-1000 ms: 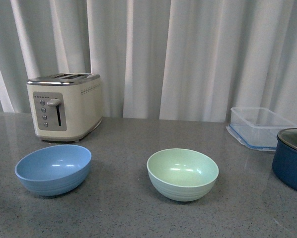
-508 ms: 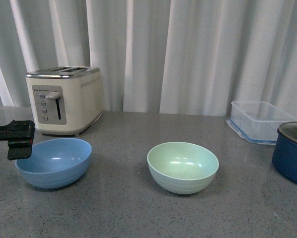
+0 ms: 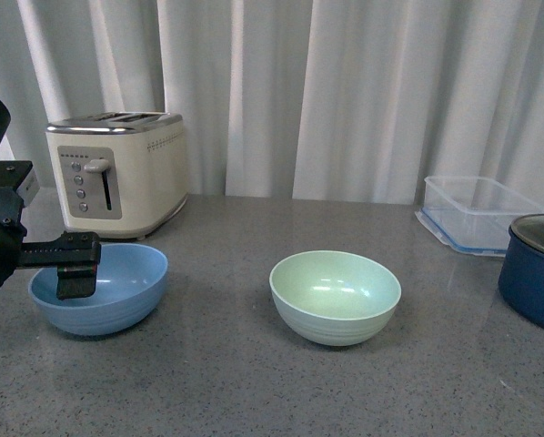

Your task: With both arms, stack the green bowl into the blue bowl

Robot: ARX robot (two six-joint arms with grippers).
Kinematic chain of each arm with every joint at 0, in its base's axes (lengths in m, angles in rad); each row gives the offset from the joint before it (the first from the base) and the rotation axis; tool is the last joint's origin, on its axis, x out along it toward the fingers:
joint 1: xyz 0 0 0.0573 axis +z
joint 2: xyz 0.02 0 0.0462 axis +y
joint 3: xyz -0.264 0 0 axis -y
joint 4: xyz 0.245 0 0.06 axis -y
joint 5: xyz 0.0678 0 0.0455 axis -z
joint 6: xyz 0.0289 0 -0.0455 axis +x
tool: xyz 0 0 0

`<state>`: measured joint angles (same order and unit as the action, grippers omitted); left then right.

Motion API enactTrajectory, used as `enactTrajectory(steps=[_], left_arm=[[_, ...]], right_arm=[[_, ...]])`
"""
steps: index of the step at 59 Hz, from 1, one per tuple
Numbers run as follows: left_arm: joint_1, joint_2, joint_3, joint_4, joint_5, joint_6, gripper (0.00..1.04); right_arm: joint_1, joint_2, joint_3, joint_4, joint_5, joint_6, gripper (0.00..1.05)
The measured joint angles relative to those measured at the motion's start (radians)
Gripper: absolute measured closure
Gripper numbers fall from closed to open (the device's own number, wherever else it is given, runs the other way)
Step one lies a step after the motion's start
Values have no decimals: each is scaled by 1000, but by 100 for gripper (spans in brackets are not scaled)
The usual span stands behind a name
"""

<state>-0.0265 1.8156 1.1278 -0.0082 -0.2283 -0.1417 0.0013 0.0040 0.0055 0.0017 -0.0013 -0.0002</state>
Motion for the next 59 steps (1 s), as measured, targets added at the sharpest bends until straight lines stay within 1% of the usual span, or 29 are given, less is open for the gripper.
enactTrajectory(steps=[2, 7, 9, 17, 22, 24, 28, 30, 33, 36, 46, 59], left_arm=[[-1, 1, 0, 2, -6, 0, 10], [-3, 1, 2, 3, -16, -4, 27], [-3, 1, 2, 3, -20, -7, 31], [-3, 2, 2, -7, -35, -21, 53], [-2, 2, 2, -16, -31, -32, 65], [-1, 2, 2, -23, -31, -45, 72], [1, 2, 2, -30, -29, -55, 83], [2, 2, 2, -31, -29, -58, 87], [3, 2, 2, -34, -30, -68, 95], [5, -1, 6, -40, -19, -93, 102], [-3, -31, 19, -64, -16, -116, 101], [-40, -80, 72, -100, -4, -156, 101]], right_arm=[[0, 0, 0, 0, 0, 0, 10], [0, 0, 0, 0, 0, 0, 10], [0, 0, 0, 0, 0, 0, 10], [0, 0, 0, 0, 0, 0, 10], [0, 0, 0, 0, 0, 0, 10], [0, 0, 0, 0, 0, 0, 10], [0, 0, 0, 0, 0, 0, 10], [0, 0, 0, 0, 0, 0, 10], [0, 0, 0, 0, 0, 0, 10], [0, 0, 0, 0, 0, 0, 10], [0, 0, 0, 0, 0, 0, 10], [0, 0, 0, 0, 0, 0, 10]])
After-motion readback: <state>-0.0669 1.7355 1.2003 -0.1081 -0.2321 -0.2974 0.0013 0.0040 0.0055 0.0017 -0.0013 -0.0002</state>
